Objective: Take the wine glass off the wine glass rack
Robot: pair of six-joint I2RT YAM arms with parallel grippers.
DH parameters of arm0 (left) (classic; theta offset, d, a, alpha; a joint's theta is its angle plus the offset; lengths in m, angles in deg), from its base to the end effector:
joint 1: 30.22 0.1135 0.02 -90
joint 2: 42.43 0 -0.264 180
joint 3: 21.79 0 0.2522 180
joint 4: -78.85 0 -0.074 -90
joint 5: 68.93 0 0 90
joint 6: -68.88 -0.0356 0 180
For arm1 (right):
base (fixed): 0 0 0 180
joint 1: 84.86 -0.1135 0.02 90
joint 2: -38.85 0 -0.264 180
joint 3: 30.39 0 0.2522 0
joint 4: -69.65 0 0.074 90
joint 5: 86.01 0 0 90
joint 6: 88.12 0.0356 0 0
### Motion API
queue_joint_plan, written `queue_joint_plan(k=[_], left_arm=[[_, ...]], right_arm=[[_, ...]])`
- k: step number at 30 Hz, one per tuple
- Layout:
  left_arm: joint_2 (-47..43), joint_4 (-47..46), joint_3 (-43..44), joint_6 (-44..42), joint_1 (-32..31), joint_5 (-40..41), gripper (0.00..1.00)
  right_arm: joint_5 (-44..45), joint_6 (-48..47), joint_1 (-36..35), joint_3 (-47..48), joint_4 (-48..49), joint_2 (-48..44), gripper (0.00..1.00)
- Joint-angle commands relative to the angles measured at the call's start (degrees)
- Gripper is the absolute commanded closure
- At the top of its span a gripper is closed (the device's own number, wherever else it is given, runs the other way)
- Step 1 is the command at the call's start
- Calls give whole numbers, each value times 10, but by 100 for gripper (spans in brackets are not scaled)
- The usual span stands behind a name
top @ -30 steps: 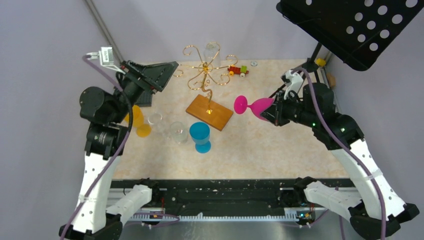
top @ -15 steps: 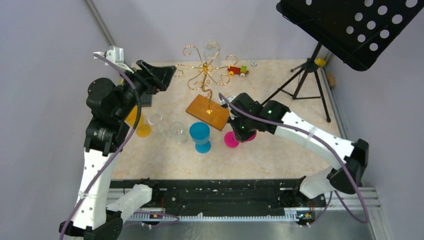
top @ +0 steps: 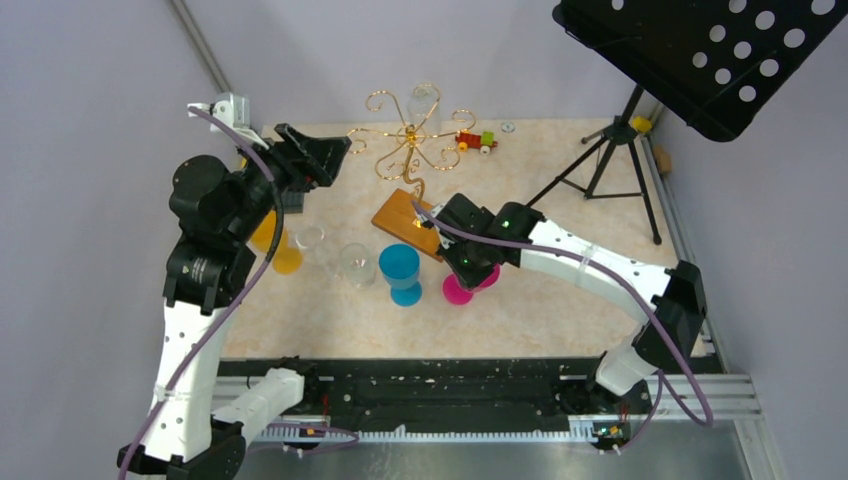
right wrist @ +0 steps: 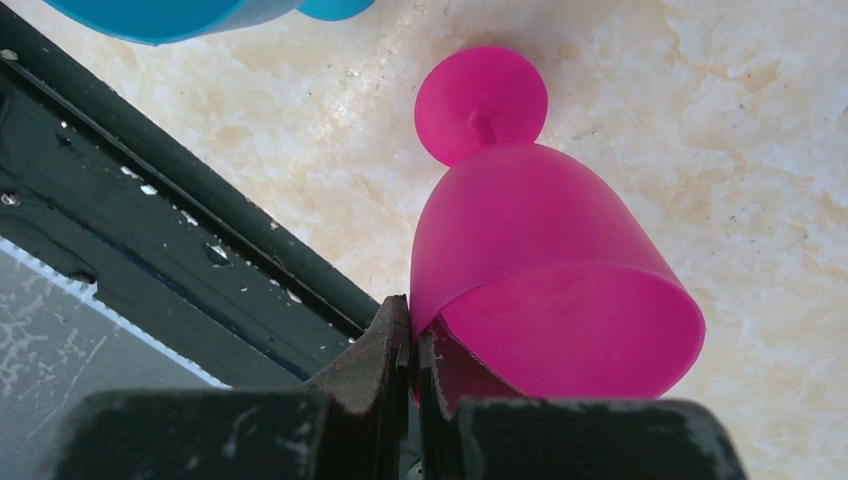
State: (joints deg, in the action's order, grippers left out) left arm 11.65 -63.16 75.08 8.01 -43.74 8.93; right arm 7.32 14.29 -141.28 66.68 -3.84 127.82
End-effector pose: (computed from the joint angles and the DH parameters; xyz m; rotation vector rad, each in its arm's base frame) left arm 0.1525 -0.0444 0.5077 -0.0324 1.5354 -0.7544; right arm 0.1735 0.2576 0.3134 -1.0113 2.5488 0.2723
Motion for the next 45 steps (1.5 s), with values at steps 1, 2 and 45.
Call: queue_joint_plan(k=[1, 2, 45], left_arm=[[6, -7, 26, -14, 2, -12, 20], [7, -7, 27, -14, 2, -13, 20], [8, 12, 45, -29, 2, -6, 18]], right_arm=[[-6, -14, -7, 37, 18, 14, 100], [-5, -13, -7, 36, 23, 16, 99], [-199, 90, 80, 93, 390, -196, 38]])
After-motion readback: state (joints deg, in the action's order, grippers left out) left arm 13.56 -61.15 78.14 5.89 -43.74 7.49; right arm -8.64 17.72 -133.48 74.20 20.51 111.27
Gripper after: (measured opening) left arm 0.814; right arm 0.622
